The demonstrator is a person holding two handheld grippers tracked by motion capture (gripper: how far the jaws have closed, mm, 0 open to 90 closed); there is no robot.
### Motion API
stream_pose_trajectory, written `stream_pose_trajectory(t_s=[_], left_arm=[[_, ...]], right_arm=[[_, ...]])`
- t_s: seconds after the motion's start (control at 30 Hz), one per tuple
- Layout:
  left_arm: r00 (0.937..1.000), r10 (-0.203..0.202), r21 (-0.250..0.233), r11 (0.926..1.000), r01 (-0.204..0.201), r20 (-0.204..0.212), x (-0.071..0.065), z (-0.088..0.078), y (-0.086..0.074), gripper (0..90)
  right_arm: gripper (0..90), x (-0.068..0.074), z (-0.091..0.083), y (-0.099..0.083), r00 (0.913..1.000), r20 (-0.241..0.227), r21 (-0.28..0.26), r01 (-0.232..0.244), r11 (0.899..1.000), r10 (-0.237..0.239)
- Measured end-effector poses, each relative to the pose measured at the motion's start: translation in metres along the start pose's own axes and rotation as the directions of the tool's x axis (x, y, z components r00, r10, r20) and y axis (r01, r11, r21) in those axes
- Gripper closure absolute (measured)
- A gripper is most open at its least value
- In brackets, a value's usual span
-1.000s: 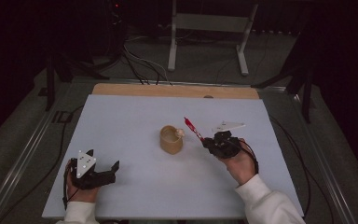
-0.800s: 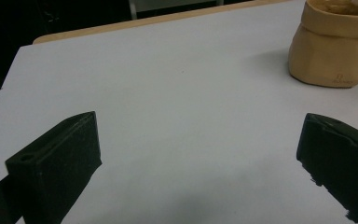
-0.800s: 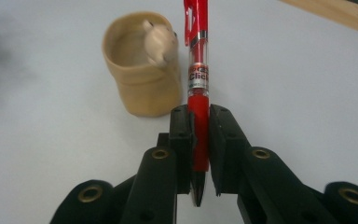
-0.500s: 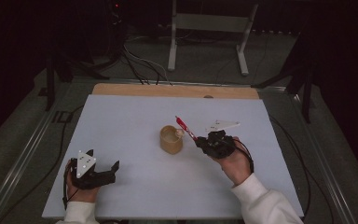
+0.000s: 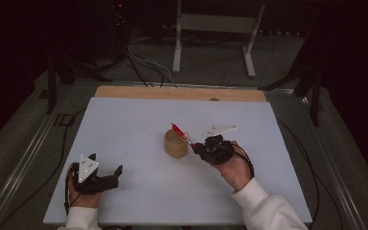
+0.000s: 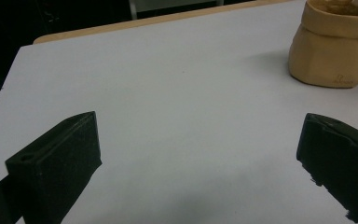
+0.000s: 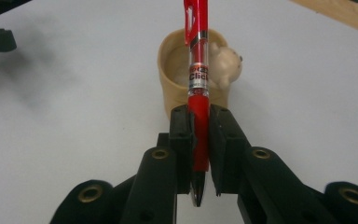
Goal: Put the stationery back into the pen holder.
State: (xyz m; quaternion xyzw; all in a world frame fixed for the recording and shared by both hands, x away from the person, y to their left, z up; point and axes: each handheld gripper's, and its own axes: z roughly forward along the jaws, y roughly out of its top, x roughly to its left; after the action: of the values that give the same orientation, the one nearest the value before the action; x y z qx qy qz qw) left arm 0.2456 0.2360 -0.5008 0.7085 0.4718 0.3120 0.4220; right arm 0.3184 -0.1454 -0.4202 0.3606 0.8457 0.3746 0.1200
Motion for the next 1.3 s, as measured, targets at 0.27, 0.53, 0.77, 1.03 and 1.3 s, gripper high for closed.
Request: stream_pose_trajectory(t_s=[0.27, 0.53, 0.77, 1.03, 1.3], left_arm=[[1.0000, -0.002, 0.000, 1.0000, 0.002, 0.001, -0.0004, 0.0002, 0.0000, 0.2], [1.0000, -0.001, 0.001, 1.0000, 0.001, 0.003, -0.0005, 0.0007, -0.0002, 0.2], [1.0000, -0.002, 0.001, 1.0000, 0.002, 0.002, -0.0004, 0.0006, -0.0002, 0.2], [1.0000, -0.001, 0.001, 1.0000, 0.001, 0.001, -0.0001, 0.0002, -0.0001, 0.2], [1.0000, -0.001, 0.002, 1.0000, 0.001, 0.000, 0.0001, 0.0003, -0.0002, 0.2]], right_arm=[[81.2, -0.0002, 0.0055, -0.0032, 1.0000, -0.008, 0.039, 0.000, 0.999, 0.000], [80.9, -0.0006, 0.0079, -0.0040, 0.9997, -0.024, 0.056, -0.008, 0.998, 0.010], [80.7, 0.0001, 0.0089, -0.0031, 0.9995, -0.027, 0.061, -0.015, 0.998, 0.016], [80.2, -0.0002, 0.0087, -0.0022, 0.9994, -0.022, 0.055, -0.023, 0.998, 0.025], [80.2, -0.0012, 0.0068, 0.0004, 0.9993, -0.017, 0.036, -0.033, 0.999, 0.034]])
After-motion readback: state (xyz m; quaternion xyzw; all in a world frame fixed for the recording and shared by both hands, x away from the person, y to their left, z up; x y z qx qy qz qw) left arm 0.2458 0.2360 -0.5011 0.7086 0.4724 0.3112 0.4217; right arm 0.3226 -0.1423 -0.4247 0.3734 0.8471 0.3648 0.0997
